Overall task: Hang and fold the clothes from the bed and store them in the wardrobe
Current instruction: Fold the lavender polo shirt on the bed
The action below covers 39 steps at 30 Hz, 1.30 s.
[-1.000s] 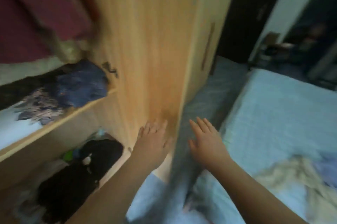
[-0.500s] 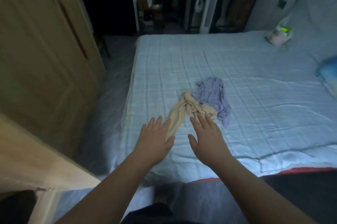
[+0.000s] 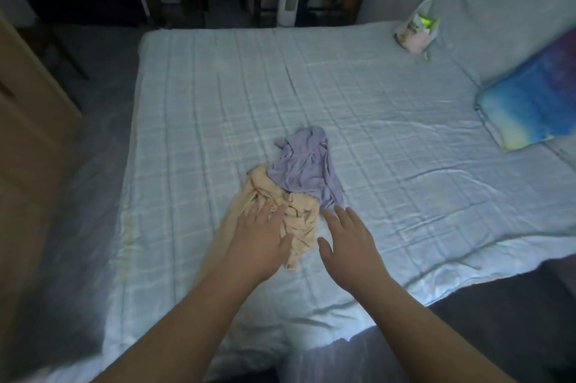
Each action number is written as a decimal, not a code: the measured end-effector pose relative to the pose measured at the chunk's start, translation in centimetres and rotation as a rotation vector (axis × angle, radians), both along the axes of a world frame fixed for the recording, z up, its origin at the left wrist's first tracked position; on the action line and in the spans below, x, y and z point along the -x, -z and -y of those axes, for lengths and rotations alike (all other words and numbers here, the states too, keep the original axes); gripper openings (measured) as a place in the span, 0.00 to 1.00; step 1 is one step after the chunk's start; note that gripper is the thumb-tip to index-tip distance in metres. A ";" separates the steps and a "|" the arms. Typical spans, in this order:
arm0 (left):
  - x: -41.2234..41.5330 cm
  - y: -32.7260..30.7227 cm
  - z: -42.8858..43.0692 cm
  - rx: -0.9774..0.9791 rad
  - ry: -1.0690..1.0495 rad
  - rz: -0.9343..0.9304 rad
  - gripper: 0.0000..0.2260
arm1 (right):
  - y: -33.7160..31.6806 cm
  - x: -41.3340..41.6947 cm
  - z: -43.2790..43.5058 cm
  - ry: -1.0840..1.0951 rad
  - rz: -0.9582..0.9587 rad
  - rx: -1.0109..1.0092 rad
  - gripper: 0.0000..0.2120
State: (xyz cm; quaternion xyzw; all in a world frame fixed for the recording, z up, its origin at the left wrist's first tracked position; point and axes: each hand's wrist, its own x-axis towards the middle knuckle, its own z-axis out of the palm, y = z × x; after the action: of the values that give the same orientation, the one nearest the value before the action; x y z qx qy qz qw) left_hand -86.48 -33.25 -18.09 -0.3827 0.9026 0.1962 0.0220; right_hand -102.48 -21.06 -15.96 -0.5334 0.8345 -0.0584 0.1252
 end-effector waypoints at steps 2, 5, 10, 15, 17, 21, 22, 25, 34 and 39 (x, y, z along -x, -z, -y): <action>2.7 0.6 2.8 0.021 0.036 0.007 0.29 | 0.7 2.2 2.1 0.026 0.010 -0.018 0.28; 6.2 1.8 6.1 0.053 0.082 0.066 0.28 | 1.9 5.3 4.8 0.050 0.032 -0.050 0.28; 11.0 4.9 9.7 -0.108 0.068 0.083 0.29 | 4.9 10.5 8.5 0.096 0.136 -0.089 0.28; 15.8 10.0 13.3 -0.250 -0.049 0.055 0.20 | 11.2 15.6 13.4 0.042 0.257 -0.065 0.29; 17.7 12.8 15.0 -0.305 -0.205 0.001 0.10 | 15.2 17.7 15.8 0.005 0.328 -0.057 0.28; 21.8 19.2 18.1 -0.357 -0.496 -0.105 0.10 | 23.7 22.5 20.9 -0.063 0.404 -0.118 0.24; 22.6 20.8 18.8 -0.360 -0.535 -0.079 0.12 | 25.7 23.7 22.2 -0.098 0.379 -0.138 0.25; 24.7 25.9 19.8 -0.339 -0.455 0.059 0.15 | 30.6 26.7 24.6 -0.207 0.214 -0.286 0.27; 25.6 29.7 19.0 -0.275 -0.435 0.104 0.09 | 34.9 29.7 22.1 -0.269 0.138 -0.272 0.17; 24.3 26.6 14.6 -0.285 -0.501 -0.132 0.03 | 32.8 28.8 18.4 -0.212 0.248 -0.077 0.10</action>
State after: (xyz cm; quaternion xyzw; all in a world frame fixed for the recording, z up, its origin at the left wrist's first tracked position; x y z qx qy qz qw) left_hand -110.81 -47.88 -44.65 -0.5731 0.7429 0.3445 -0.0323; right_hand -131.28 -39.51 -48.72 -0.6019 0.7533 -0.0781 0.2533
